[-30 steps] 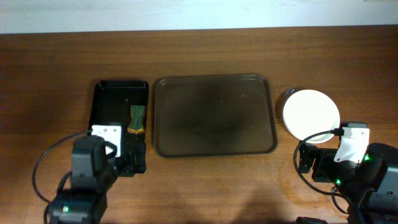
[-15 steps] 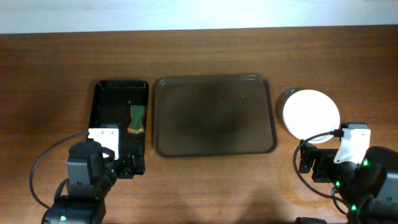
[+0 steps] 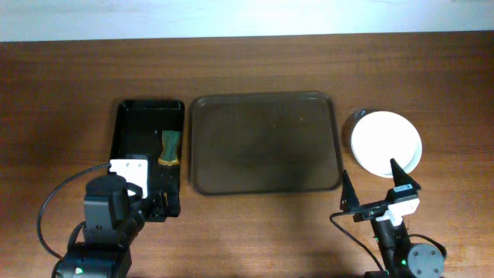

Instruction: Clean dirty plates on tray and stack at the side

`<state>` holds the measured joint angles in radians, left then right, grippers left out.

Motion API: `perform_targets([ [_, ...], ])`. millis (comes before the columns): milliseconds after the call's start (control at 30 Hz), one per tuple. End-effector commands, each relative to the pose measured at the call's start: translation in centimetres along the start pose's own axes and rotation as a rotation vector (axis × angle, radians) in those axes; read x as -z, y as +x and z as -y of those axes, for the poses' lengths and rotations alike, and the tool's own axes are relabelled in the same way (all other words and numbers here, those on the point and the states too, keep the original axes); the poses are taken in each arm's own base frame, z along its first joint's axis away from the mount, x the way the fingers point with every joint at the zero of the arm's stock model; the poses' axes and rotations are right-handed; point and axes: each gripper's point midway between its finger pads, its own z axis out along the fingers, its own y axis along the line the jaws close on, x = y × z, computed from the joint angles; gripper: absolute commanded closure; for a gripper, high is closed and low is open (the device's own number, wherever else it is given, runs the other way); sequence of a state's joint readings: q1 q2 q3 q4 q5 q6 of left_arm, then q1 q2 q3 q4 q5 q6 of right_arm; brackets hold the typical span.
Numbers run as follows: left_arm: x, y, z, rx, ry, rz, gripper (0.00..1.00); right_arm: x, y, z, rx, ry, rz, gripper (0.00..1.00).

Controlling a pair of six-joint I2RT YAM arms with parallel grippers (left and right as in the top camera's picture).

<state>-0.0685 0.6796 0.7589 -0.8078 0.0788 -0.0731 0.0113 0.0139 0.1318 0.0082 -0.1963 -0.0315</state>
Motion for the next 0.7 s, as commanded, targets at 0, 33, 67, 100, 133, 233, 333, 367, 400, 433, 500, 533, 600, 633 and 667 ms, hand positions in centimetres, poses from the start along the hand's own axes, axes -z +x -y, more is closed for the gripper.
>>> perform_targets([
  [0,0.0,0.2,0.2,0.009,0.012,-0.002,0.00,-0.3,2.9,1.1,-0.001,0.069,-0.037,0.02],
  [33,0.0,0.2,0.2,0.009,0.012,-0.002,0.00,-0.3,4.4,1.4,-0.005,0.090,-0.067,0.02],
  [67,0.0,0.2,0.2,0.009,0.011,-0.002,0.00,-0.2,6.0,1.5,-0.011,0.094,-0.118,0.02],
  [100,0.0,0.2,0.2,0.009,0.011,-0.002,0.00,-0.1,7.2,1.4,-0.018,0.091,-0.166,0.02],
  [133,0.0,0.2,0.2,0.009,0.011,-0.002,0.00,0.1,8.0,1.3,-0.022,0.089,-0.197,0.02],
  [233,0.0,0.2,0.2,0.009,0.011,-0.002,0.00,0.1,8.0,1.3,-0.022,0.090,-0.197,0.02],
  [333,0.0,0.2,0.2,0.009,0.011,-0.002,0.00,0.1,8.0,1.4,-0.022,0.091,-0.197,0.02],
  [367,0.0,0.2,0.2,0.009,0.011,-0.002,0.00,0.1,8.0,1.4,-0.022,0.091,-0.197,0.02],
  [400,0.0,0.2,0.2,0.009,0.011,-0.002,0.00,0.1,8.0,1.3,-0.022,0.090,-0.197,0.02],
  [433,0.0,0.2,0.2,0.009,0.011,-0.002,0.00,0.1,8.0,1.4,-0.022,0.091,-0.197,0.02],
  [500,0.0,0.2,0.2,0.009,0.011,-0.002,0.00,0.1,8.0,1.4,-0.022,0.091,-0.197,0.02],
  [533,0.0,0.2,0.2,0.009,0.011,-0.002,0.00,0.1,8.0,1.4,-0.022,0.091,-0.197,0.02],
  [600,0.0,0.2,0.2,0.009,0.011,-0.002,0.00,0.1,8.0,1.4,-0.022,0.091,-0.197,0.02],
  [633,0.0,0.2,0.2,0.009,0.011,-0.002,0.00,0.1,8.0,1.4,-0.022,0.091,-0.197,0.02],
  [667,0.0,0.2,0.2,0.009,0.011,-0.002,0.00,0.1,8.0,1.4,-0.022,0.091,-0.197,0.02],
])
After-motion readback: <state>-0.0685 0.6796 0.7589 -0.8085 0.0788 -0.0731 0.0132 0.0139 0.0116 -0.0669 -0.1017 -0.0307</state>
